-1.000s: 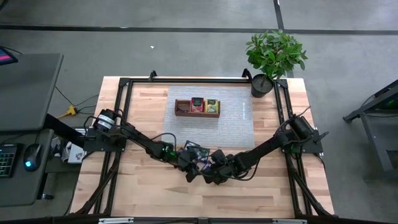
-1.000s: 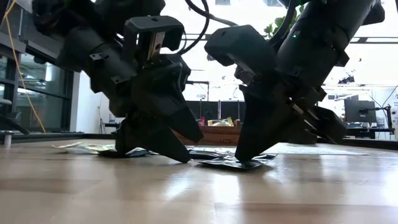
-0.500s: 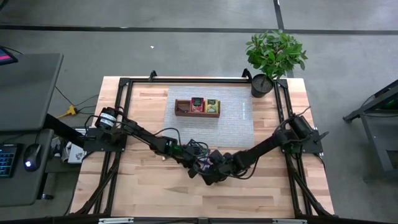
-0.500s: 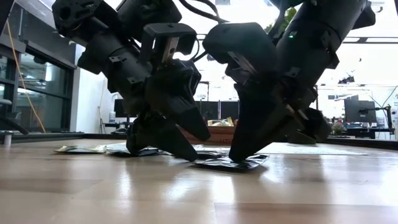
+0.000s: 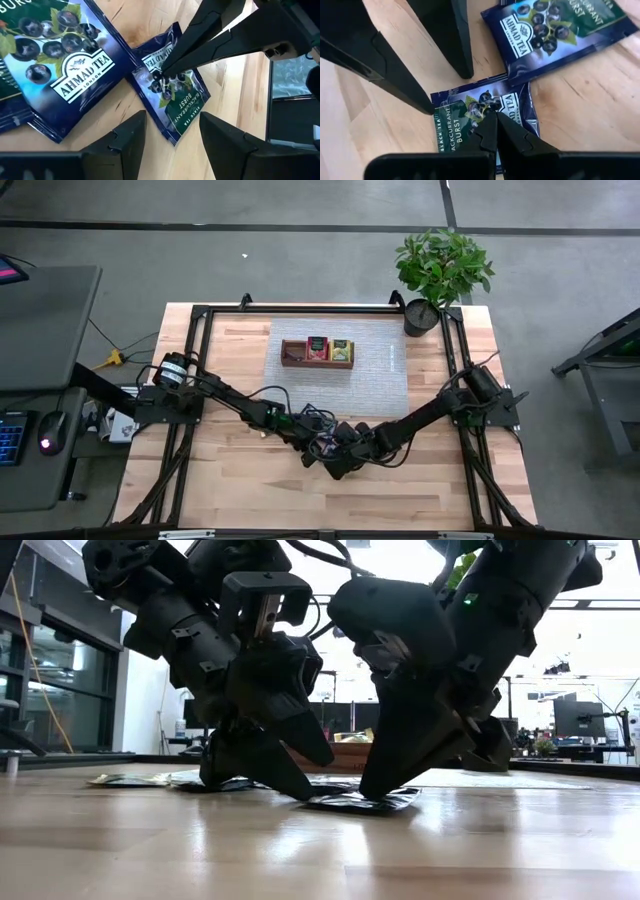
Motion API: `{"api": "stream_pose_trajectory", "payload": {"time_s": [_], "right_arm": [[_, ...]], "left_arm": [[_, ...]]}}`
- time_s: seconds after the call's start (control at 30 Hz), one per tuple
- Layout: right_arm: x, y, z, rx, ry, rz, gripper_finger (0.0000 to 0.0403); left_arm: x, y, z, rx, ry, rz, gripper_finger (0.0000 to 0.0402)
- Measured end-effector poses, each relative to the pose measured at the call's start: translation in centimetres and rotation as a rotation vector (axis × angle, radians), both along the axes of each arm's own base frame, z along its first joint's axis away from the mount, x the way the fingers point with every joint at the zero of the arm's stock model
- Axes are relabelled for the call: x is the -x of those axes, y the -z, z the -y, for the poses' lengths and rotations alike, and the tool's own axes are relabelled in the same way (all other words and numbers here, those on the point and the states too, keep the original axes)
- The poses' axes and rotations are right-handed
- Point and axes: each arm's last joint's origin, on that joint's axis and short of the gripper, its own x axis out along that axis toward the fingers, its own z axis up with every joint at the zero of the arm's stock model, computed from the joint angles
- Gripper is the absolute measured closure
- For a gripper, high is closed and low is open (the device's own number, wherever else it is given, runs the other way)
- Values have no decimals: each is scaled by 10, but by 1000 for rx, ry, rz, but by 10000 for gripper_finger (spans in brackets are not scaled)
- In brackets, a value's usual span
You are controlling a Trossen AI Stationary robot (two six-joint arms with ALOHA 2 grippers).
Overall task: Pick & Place Tea
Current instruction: Put the purple tea bag into the left section of the wooden organizer
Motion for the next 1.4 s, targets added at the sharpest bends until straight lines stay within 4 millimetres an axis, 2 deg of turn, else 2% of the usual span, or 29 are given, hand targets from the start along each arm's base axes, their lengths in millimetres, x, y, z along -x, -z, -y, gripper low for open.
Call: {"api": "stream_pose_trajectory", "payload": {"time_s": [0.4,0.67,0.93,1.2,1.4], "right_arm": [[-8,-2,9,123,-149,31,403],[-12,-4,10,134,-190,62,403],[-13,-5,8,96,-209,79,403],[-5,-5,-14,1,-248,72,403],[0,-5,-26,-31,-130,102,403]], "left_arm": [[1,0,0,-17,30,3,215],[1,0,1,-22,64,13,216],[2,1,1,-17,77,-5,250],[3,2,2,-26,104,-8,256],[3,2,1,-29,101,-7,256]]}}
